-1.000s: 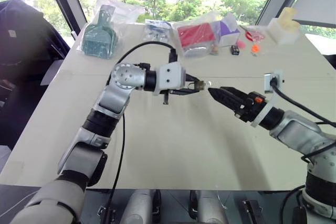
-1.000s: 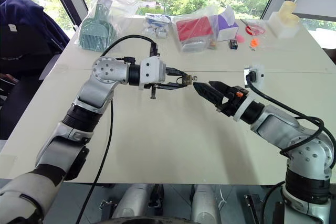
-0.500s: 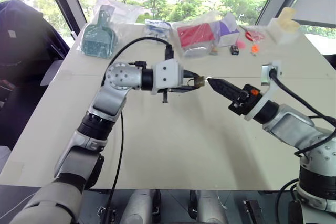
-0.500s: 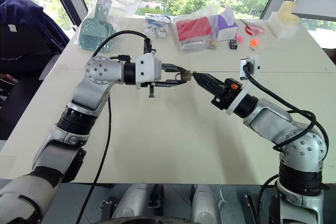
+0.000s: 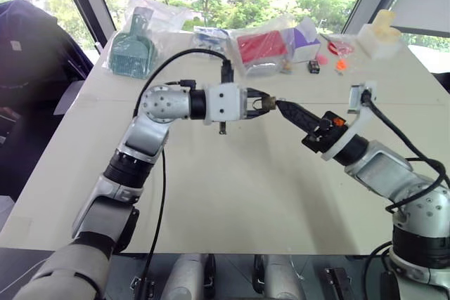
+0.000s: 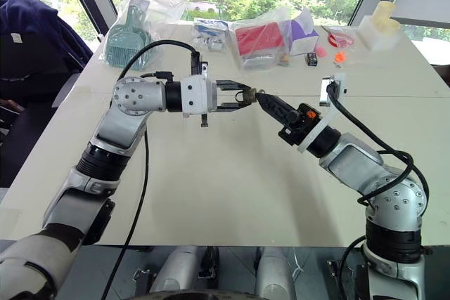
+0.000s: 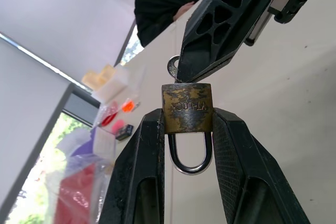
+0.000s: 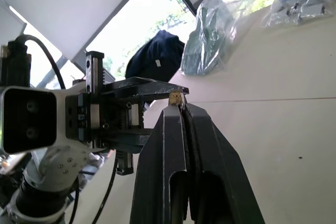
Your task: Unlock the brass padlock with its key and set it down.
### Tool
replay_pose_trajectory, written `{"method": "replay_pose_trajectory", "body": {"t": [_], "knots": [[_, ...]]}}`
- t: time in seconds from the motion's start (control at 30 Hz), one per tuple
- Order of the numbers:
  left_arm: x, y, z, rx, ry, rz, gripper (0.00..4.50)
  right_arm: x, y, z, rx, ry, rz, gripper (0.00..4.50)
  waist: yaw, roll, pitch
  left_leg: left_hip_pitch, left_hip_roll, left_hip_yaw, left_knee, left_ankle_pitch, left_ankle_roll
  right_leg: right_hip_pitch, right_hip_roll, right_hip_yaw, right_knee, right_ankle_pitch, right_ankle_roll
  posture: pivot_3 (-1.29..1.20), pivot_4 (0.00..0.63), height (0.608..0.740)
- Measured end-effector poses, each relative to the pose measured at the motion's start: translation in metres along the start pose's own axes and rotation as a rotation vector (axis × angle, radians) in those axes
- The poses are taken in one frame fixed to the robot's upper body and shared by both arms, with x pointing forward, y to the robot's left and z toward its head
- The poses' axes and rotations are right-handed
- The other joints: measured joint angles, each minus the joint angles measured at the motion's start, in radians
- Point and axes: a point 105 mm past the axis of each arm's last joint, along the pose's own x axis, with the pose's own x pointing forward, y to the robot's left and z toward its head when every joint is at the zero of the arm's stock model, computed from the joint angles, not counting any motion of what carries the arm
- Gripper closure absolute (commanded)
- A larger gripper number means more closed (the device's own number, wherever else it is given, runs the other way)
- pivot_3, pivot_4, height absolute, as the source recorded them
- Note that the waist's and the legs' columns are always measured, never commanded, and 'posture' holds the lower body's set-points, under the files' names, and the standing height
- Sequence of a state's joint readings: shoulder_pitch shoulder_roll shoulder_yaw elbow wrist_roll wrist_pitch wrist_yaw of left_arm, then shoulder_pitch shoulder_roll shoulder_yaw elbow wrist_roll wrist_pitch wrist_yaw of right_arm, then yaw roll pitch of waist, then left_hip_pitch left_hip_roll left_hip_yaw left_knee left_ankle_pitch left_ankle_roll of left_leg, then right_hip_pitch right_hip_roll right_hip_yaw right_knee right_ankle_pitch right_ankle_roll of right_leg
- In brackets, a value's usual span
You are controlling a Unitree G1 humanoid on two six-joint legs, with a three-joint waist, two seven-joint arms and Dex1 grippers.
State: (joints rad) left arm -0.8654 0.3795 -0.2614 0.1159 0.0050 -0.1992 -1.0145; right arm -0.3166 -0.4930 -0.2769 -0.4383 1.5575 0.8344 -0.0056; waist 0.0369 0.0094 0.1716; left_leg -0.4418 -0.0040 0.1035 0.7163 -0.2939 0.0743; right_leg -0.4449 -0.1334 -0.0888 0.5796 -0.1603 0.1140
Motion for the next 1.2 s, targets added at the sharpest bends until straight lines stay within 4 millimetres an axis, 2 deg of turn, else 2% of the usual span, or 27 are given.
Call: {"method": "replay_pose_trajectory", "body": {"t": [0.83,0.97,1.03,1.07,1.13,1.2], "knots": [[-0.002,0.009,-0.003,0.476,0.005,0.225,3.81,0.017,0.004,0.000,0.335,-0.190,-0.025,4.47,-0.001,0.000,0.000,0.000,0.000,0.001,0.000,0.000,0.000,0.000,0.000,0.000,0.000,0.001,0.001,0.00,0.150,0.735],[-0.001,0.011,-0.005,0.468,0.005,0.230,3.81,0.018,0.003,0.002,0.335,-0.198,-0.032,4.47,-0.001,0.001,0.000,0.000,0.000,0.001,-0.001,0.000,0.000,0.000,0.000,0.000,0.000,0.001,0.001,0.00,0.150,0.735],[0.002,0.010,-0.007,0.387,0.001,0.216,3.81,0.016,0.001,0.005,0.222,-0.182,-0.049,4.47,0.001,0.001,0.000,0.000,0.000,0.001,0.000,0.000,0.000,0.000,0.000,0.000,0.000,0.001,0.001,0.00,0.150,0.735],[0.005,0.009,-0.008,0.329,-0.005,0.198,3.81,0.013,0.000,0.007,0.136,-0.163,-0.055,4.08,0.000,0.001,0.000,0.000,0.000,0.001,0.000,0.000,0.000,0.000,0.000,0.000,0.000,0.000,0.001,0.00,0.150,0.735],[0.007,0.009,-0.008,0.291,-0.009,0.177,3.81,0.011,-0.002,0.009,0.068,-0.150,-0.058,3.71,-0.002,0.001,0.000,0.000,0.000,0.001,0.000,0.000,0.000,0.000,0.000,0.000,0.000,0.000,0.001,0.00,0.150,0.735],[0.007,0.013,-0.005,0.269,-0.021,0.161,3.81,0.007,-0.003,0.012,-0.006,-0.123,-0.055,2.80,-0.003,0.001,0.000,0.000,0.000,0.001,-0.001,0.000,0.000,0.000,0.000,0.000,0.000,0.000,0.001,0.00,0.150,0.735]]}}
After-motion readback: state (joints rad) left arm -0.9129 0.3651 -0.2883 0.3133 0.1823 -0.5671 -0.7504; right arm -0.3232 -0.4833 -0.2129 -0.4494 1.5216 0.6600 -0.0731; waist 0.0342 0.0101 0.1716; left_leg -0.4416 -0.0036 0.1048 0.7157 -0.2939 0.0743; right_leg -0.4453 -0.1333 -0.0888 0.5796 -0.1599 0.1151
